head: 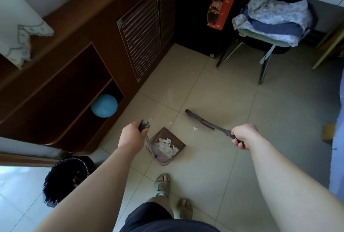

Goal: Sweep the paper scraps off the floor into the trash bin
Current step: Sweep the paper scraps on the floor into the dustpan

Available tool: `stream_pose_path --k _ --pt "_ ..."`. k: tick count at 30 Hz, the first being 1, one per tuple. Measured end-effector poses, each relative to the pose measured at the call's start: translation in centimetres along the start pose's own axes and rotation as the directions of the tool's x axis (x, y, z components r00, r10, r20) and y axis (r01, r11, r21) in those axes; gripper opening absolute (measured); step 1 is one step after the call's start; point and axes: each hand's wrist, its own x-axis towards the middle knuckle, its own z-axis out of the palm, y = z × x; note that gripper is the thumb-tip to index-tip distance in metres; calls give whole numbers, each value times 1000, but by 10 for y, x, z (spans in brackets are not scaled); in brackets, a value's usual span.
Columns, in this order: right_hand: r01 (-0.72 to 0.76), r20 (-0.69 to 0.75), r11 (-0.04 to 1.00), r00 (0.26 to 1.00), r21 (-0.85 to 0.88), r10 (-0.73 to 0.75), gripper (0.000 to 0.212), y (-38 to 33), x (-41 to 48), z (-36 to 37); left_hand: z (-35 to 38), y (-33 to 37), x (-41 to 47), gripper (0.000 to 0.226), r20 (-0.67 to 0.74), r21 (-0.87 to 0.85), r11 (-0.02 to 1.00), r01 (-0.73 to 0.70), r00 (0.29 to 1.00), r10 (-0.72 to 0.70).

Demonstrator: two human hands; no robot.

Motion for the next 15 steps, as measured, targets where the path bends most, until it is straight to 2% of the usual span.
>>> stream_pose_path --k 6,12,15 --pt "-81 152 997 985 -14 82 15 26 -22 16 9 4 -7 19 -21 -6 1000 -11 1000 11" --pt "-45 318 994 945 -101 76 10 26 -47 -5 24 3 -28 21 -44 -3 1000 8 999 -8" --pt "23 324 988 946 -150 27 12 29 -55 -14 29 -3 -41 24 -55 -19 1000 23 998 -24"
